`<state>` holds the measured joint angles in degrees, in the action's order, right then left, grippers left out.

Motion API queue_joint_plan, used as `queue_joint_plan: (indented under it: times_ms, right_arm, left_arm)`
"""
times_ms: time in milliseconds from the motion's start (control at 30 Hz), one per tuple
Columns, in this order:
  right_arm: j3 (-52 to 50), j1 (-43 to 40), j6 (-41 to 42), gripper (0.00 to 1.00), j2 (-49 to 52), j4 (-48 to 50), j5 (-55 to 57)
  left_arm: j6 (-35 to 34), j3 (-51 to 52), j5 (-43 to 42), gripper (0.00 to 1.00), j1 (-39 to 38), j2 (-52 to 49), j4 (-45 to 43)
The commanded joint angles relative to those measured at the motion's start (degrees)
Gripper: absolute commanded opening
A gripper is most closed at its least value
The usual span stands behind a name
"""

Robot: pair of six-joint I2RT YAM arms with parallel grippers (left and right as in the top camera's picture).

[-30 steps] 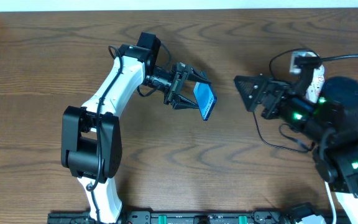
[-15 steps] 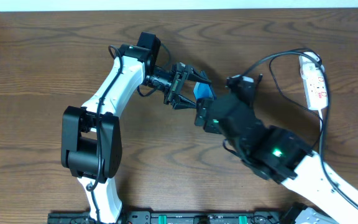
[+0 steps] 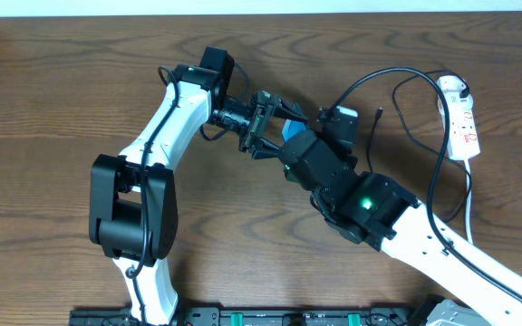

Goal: Plug charger to phone and switch on socket
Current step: 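Grasp the phone's side with the right gripper and release left gripper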

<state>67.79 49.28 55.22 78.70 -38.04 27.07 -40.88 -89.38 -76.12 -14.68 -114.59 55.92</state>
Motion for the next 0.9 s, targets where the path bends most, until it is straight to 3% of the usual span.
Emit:
queue_joint_plan:
  times_ms: [0, 400, 867]
  right_arm:
    - [1.60, 0.44, 0.55, 0.53, 0.59, 0.15, 2.19]
    - [1.53, 0.66, 0.52, 0.52, 2.86, 1.46, 2.14]
    - [1.53, 0.66, 0.52, 0.34, 2.86, 1.79, -0.79]
  left_arm:
    - [0.24, -1.29, -1.68, 0.62, 0.22, 1.11, 0.11]
    - [-1.88, -1.29, -1.68, 0.62, 0.22, 1.11, 0.11]
    - [-2.54, -1.29, -1.68, 0.62, 0.22, 1.11, 0.11]
